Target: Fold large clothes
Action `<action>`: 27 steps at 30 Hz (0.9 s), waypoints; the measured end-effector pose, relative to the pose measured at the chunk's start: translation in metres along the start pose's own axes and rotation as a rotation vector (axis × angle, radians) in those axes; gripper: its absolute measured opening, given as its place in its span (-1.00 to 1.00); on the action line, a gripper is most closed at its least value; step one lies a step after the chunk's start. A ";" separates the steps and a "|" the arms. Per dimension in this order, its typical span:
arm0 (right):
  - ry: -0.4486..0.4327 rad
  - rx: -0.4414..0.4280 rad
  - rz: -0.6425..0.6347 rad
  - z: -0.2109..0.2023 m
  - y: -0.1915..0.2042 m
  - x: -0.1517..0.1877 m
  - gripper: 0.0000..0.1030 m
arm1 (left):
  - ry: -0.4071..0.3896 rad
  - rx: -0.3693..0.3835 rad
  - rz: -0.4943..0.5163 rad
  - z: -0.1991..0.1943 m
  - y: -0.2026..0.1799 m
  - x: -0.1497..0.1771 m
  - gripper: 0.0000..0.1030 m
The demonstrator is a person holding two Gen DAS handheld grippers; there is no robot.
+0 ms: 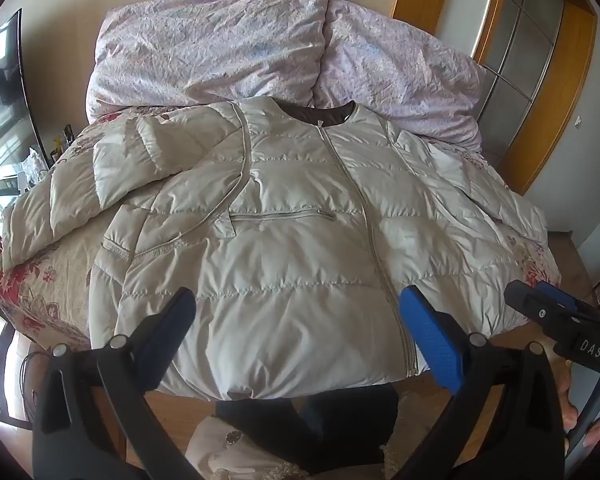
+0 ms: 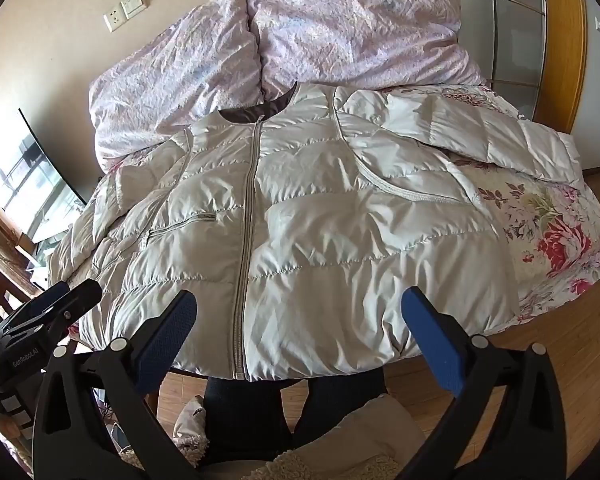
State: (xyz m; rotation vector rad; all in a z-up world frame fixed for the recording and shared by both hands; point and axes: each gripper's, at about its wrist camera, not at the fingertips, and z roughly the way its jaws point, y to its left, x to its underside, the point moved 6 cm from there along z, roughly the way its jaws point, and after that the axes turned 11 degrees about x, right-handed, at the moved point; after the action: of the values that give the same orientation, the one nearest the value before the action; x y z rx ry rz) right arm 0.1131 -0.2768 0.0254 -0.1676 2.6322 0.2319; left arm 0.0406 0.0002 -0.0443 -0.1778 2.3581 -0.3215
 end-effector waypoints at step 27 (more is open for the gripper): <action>0.002 -0.004 0.002 0.000 0.000 0.000 0.97 | -0.004 0.000 -0.002 0.000 -0.001 0.000 0.96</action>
State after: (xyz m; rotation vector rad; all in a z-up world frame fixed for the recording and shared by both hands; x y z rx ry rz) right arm 0.1129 -0.2765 0.0253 -0.1668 2.6342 0.2383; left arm 0.0406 -0.0003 -0.0440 -0.1800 2.3540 -0.3216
